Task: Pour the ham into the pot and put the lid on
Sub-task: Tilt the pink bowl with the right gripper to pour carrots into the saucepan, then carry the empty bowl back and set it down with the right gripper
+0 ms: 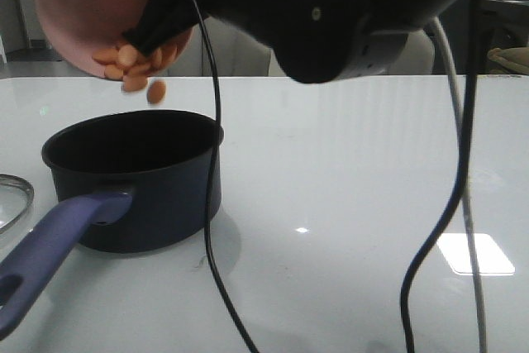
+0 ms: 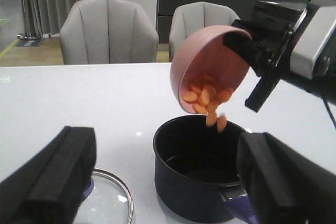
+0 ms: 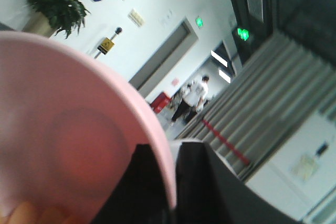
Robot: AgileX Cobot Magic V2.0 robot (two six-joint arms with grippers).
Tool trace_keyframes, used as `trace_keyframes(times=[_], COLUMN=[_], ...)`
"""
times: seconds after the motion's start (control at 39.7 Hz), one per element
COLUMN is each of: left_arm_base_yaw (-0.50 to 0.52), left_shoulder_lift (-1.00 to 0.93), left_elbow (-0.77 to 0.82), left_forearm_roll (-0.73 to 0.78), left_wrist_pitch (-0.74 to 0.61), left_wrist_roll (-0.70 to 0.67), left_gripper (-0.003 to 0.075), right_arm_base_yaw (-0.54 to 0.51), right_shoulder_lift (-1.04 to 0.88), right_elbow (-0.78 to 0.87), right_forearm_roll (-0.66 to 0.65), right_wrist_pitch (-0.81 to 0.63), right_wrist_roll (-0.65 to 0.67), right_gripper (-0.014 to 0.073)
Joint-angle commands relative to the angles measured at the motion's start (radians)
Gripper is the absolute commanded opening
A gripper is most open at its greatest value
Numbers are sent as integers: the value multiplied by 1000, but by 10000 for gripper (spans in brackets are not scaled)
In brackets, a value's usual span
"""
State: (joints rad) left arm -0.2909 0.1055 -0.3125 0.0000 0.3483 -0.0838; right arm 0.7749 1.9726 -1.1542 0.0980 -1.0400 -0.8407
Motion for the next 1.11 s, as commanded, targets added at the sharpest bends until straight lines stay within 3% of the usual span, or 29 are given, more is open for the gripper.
trace_keyframes(times=[0.0, 0.2, 0.33, 0.43, 0.5, 0.58, 0.68, 1.08], left_arm_base_yaw=[-6, -6, -6, -6, -6, -6, -6, -6], left_shoulder_lift=[12, 12, 12, 12, 12, 12, 12, 12], left_elbow=[-29, -29, -29, -29, -29, -29, -29, -29], left_forearm_roll=[-8, -8, -8, -8, -8, -8, -8, -8], left_wrist_pitch=[-81, -81, -81, -81, -81, -81, -81, -81], left_wrist_roll=[-3, -3, -3, -3, -3, -3, -3, -3], left_gripper=[582, 581, 582, 581, 582, 582, 581, 581], right_arm_base_yaw=[1, 1, 1, 1, 1, 0, -1, -75], right_shoulder_lift=[-37, -10, -7, -7, -10, -36, -105, -436], right_elbow=[-24, -17, -17, -17, -19, -19, -19, -19], right_forearm_roll=[-81, -119, -116, -68, 1, 69, 122, 172], right_wrist_pitch=[-130, -197, -227, -227, -206, -99, 121, 939], right_wrist_roll=[-107, -274, -265, -98, 174, 391, 539, 560], right_gripper=[135, 135, 135, 135, 135, 135, 135, 135])
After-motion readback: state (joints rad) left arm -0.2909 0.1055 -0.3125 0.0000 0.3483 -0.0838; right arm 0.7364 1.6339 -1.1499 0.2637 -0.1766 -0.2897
